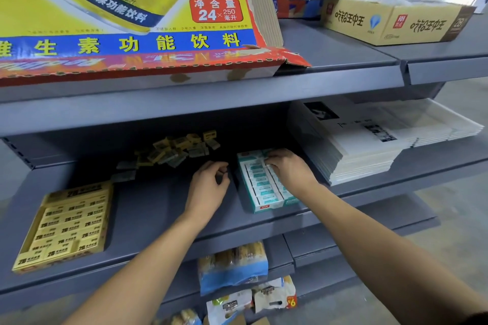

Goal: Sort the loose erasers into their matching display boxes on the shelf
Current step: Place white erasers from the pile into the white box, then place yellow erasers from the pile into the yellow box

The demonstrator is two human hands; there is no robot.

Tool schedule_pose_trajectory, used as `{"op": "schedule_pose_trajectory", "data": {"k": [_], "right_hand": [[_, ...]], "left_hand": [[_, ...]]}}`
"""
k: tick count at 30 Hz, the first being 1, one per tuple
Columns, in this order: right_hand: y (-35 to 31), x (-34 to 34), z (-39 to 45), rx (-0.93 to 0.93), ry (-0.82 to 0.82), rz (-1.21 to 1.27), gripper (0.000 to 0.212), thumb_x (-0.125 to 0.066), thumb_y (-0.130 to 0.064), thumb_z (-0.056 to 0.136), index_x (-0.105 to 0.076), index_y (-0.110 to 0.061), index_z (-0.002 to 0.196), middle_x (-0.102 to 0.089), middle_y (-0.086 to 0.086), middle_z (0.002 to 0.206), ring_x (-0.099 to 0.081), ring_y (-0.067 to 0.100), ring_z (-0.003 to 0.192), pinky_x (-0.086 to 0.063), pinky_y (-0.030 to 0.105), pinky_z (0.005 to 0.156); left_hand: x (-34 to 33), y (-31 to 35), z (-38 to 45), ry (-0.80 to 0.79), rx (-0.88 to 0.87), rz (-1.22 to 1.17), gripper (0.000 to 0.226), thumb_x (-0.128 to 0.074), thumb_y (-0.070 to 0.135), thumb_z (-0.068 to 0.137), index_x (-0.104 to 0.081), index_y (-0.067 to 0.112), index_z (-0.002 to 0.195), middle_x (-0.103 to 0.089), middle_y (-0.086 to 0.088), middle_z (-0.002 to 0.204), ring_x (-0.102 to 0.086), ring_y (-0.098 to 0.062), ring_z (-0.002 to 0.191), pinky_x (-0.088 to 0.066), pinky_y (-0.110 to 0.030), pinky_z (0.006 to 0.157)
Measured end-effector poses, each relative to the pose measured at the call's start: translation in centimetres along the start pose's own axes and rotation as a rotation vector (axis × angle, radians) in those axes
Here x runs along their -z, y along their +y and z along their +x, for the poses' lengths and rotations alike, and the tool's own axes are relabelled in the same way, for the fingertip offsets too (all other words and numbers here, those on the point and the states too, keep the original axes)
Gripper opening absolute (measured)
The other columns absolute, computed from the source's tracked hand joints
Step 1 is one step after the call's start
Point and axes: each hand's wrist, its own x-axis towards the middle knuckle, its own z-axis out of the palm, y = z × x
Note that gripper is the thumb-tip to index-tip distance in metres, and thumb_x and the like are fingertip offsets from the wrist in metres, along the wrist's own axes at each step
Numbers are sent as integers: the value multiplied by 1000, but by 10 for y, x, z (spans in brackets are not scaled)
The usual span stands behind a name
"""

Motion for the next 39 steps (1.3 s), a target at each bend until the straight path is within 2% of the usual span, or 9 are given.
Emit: {"op": "schedule_pose_trajectory", "data": {"k": [2, 5, 7, 9, 12, 18, 23, 29, 39], "right_hand": [[-2, 2, -1, -7, -22, -7, 33, -54, 3, 86, -73, -11, 110, -64, 6, 125, -59, 27, 112, -46, 33, 90], [-3, 0, -3, -12, -97, -54, 35, -49, -9, 88, -69, -16, 117, -59, 0, 134, -58, 22, 116, -29, 33, 109], [-4, -2, -5, -21, -128, -62, 40, -47, -11, 89, -64, -18, 124, -52, -1, 142, -53, 21, 122, -24, 35, 112], [-8, -2, -5, -35, -83, -33, 41, -49, -10, 87, -64, -18, 124, -54, 0, 139, -50, 21, 125, -30, 35, 109], [-25, -1, -2, -55, 34, 102, 41, -52, -6, 83, -66, -16, 121, -64, 8, 123, -57, 28, 113, -46, 37, 96], [-80, -16, 16, 112, 74, 277, 29, -57, -8, 83, -69, -10, 110, -68, 11, 109, -61, 33, 99, -53, 41, 78], [-129, -34, 24, 250, 63, 392, 26, -60, -9, 87, -68, -7, 112, -67, 12, 112, -60, 30, 104, -52, 40, 83], [-181, -48, 32, 336, 14, 447, 27, -57, -11, 92, -66, -8, 117, -65, 10, 116, -58, 26, 108, -50, 38, 86], [-209, -60, 52, 201, 28, 354, 26, -56, -12, 94, -67, -11, 117, -68, 12, 113, -61, 29, 105, -51, 39, 83]], "left_hand": [[0, 0, -1, 4, -4, 3, 30, -60, 8, 89, -65, 13, 119, -61, 2, 104, -57, -9, 90, -46, -20, 80], [-1, 1, -2, 3, -7, 7, 30, -60, 9, 89, -65, 13, 118, -61, 2, 104, -57, -8, 91, -46, -20, 80], [-3, 2, -2, 0, -7, 4, 30, -60, 10, 89, -65, 13, 118, -61, 3, 104, -57, -8, 91, -46, -20, 79], [-3, 3, -3, -4, -6, 13, 30, -60, 10, 90, -64, 15, 119, -61, 3, 104, -57, -9, 93, -44, -19, 78], [3, 0, -5, 1, 4, 56, 33, -60, 14, 90, -62, 19, 123, -60, 4, 111, -57, -9, 97, -43, -19, 79], [37, -16, -17, 102, 74, 172, 32, -60, 23, 91, -60, 20, 123, -62, 2, 117, -59, -14, 104, -51, -29, 83], [76, -30, -40, 200, 114, 277, 31, -62, 18, 88, -63, 17, 118, -62, -2, 115, -60, -20, 102, -53, -36, 81], [117, -50, -54, 253, 190, 355, 32, -63, 16, 85, -64, 17, 117, -63, -5, 114, -61, -24, 100, -50, -33, 81], [144, -78, -31, 189, 80, 315, 29, -62, 14, 85, -64, 15, 114, -64, -8, 111, -61, -27, 100, -52, -38, 82]]}}
